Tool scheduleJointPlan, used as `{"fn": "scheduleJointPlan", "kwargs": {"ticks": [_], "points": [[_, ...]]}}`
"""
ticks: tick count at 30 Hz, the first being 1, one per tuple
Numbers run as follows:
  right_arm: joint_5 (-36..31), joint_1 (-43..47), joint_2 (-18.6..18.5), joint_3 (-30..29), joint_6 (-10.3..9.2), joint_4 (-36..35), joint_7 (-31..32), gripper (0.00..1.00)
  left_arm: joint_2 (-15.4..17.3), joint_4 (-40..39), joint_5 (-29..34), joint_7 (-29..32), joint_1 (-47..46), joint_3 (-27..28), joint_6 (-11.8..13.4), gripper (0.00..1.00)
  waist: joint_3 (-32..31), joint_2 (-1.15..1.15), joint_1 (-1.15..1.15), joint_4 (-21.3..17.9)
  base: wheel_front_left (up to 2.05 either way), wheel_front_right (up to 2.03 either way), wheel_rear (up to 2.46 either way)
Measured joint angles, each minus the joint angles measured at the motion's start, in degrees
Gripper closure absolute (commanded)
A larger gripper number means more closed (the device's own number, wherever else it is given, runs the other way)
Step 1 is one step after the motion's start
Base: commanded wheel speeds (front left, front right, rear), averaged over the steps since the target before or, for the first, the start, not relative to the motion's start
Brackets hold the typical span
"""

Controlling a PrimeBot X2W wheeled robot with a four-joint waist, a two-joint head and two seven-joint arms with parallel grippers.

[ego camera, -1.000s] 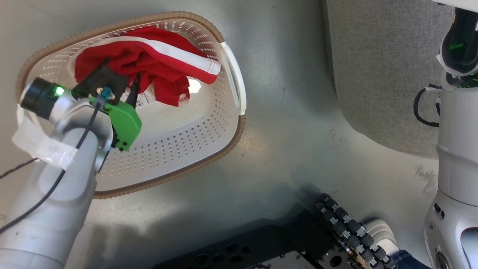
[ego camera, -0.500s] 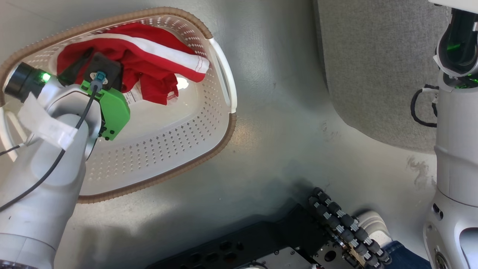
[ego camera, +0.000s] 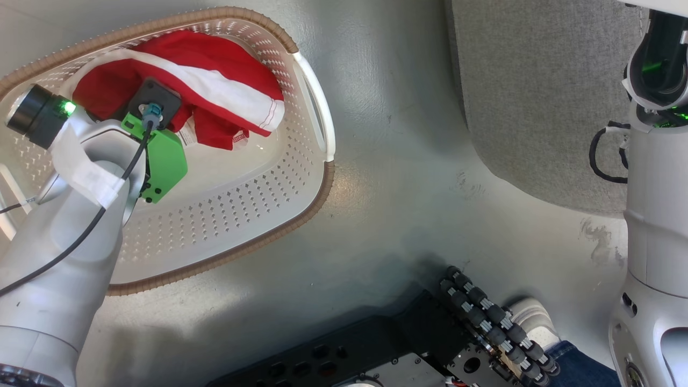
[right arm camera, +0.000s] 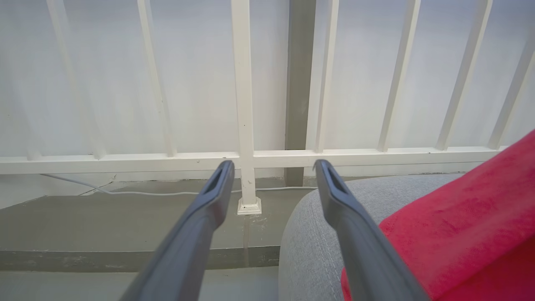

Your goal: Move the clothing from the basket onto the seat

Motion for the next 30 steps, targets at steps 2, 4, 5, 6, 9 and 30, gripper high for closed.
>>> {"fn": "scheduleJointPlan", "kwargs": {"ticks": [2,4,5,6,9,30], "points": [[0.0,0.0,0.0,0.0,-0.02,0.0,0.0,0.0,-0.1,0.2,0.0,-0.5,0.0,0.0,0.0,1.0,0.0,0.0,0.0,0.0,0.0,0.0,0.0],[0.0,0.0,0.0,-0.2,-0.03,0.0,0.0,0.0,-0.5,0.4,0.0,-1.1,-0.1,-0.1,0.0,1.0,-0.1,0.0,0.0,0.1,0.0,0.0,0.0],[0.0,0.0,0.0,-0.4,-0.04,0.0,0.0,0.0,-0.8,0.4,0.0,-1.4,-0.1,-0.2,0.0,1.0,-0.2,0.0,0.0,0.2,0.0,0.0,0.0],[0.0,0.0,0.0,-0.5,-0.04,0.0,0.0,0.0,-1.2,0.4,-0.1,-1.8,-0.1,-0.2,0.0,1.0,-0.4,0.0,0.0,0.3,0.0,0.0,0.0],[0.0,0.0,0.0,-0.6,-0.04,0.2,0.0,0.0,-2.2,0.5,-0.7,-2.8,-0.1,-0.2,-0.1,1.0,-0.9,0.0,0.0,0.7,0.0,0.0,0.0],[-2.7,4.8,0.0,-2.4,0.68,6.4,0.0,0.0,-8.7,-3.1,-6.7,-12.3,3.7,-0.3,-1.5,1.0,-11.1,0.0,0.0,5.6,0.0,0.0,0.0]]}}
